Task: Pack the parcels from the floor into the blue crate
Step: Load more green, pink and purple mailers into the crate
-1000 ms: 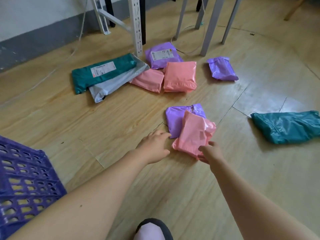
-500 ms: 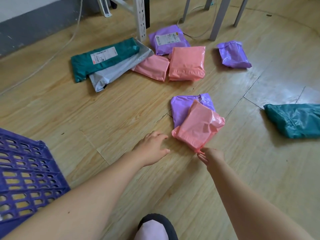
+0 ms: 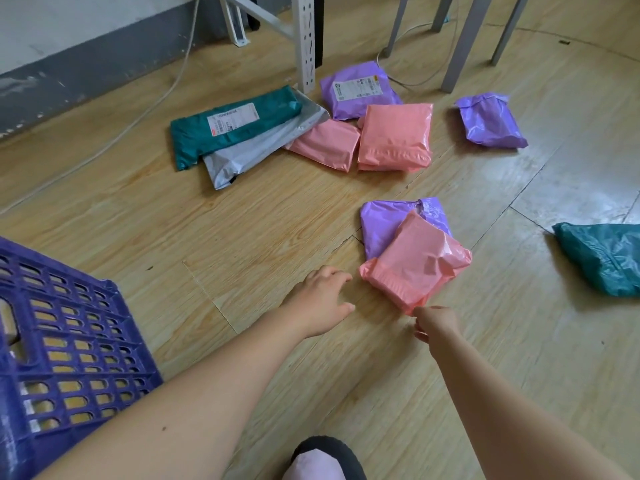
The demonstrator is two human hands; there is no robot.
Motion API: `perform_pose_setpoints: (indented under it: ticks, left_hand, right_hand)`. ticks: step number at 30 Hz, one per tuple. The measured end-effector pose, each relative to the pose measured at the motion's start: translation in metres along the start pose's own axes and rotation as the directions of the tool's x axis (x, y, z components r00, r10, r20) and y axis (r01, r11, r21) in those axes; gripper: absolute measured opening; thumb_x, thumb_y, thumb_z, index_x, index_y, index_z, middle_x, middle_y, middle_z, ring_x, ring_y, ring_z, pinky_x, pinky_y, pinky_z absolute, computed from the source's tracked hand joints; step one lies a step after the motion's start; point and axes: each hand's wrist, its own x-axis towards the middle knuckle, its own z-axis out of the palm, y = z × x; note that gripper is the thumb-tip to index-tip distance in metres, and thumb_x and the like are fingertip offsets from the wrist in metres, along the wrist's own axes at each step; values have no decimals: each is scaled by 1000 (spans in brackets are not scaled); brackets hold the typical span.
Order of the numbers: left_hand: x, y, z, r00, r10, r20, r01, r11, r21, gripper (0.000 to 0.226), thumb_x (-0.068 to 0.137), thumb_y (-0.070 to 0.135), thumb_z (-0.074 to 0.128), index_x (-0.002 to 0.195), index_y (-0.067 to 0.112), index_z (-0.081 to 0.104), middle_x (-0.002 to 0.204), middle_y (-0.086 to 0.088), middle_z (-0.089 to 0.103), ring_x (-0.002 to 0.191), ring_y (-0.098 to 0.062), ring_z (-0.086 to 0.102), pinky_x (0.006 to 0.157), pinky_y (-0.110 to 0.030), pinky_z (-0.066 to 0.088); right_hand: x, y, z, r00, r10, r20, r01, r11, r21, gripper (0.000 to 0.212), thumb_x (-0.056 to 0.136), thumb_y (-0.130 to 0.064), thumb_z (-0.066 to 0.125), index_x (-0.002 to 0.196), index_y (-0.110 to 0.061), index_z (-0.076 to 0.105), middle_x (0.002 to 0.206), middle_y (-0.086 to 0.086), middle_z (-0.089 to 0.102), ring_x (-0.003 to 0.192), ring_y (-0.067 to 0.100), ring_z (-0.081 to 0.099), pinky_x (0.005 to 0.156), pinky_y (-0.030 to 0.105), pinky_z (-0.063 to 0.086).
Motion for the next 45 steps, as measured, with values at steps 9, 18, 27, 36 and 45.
perform_pose_setpoints:
  ticks: [9, 18, 27, 36, 45]
  left_hand:
    - [-26, 0, -30, 995, 6, -96, -4, 1000, 25, 61, 93, 34, 51, 146, 23, 24, 152, 2, 21, 139, -20, 24, 110, -36, 28]
    - [-97, 2, -79, 973, -11, -233, 25, 998, 57, 70, 92, 35, 54, 148, 22, 15, 154, 2, 17, 141, -18, 21, 113, -37, 26]
    - [-171, -2, -119, 940, -103, -324, 121, 992, 36, 99, 78, 52, 65, 150, 23, 3, 157, 1, 8, 143, -22, 15, 113, -42, 27]
    - [-250, -22, -163, 755, -134, -642, 125, 990, -60, 77, 80, 37, 67, 142, 22, 26, 141, -2, 41, 124, -23, 46, 95, -38, 43]
    - [-344, -94, -198, 593, -411, -693, 160, 903, -399, 37, 89, 16, 58, 125, 16, 47, 113, -3, 60, 89, -18, 55, 71, -29, 44]
  right_hand:
    - [-42, -21, -9, 979, -186, -82, 202, 941, 272, 33, 65, -22, 59, 77, 8, 59, 68, 9, 55, 70, 24, 52, 89, 54, 50]
    - [-142, -86, -7, 953, -303, -28, 282, 843, 458, 17, 79, -10, 55, 62, -10, 56, 65, 5, 55, 57, 15, 55, 76, 38, 55]
    - [-267, -135, 13, 872, -433, 228, 258, 802, 539, 8, 73, -6, 54, 76, -9, 61, 82, 8, 58, 85, 23, 62, 51, 26, 51]
    - [-394, -159, 29, 744, -508, 435, 292, 832, 472, 9, 76, 1, 52, 82, -4, 57, 87, 12, 60, 74, 21, 63, 55, 27, 56]
    - [-475, -140, 87, 625, -589, 513, 424, 807, 410, 10, 85, -13, 56, 77, -8, 59, 83, 6, 63, 75, 16, 62, 64, 26, 56]
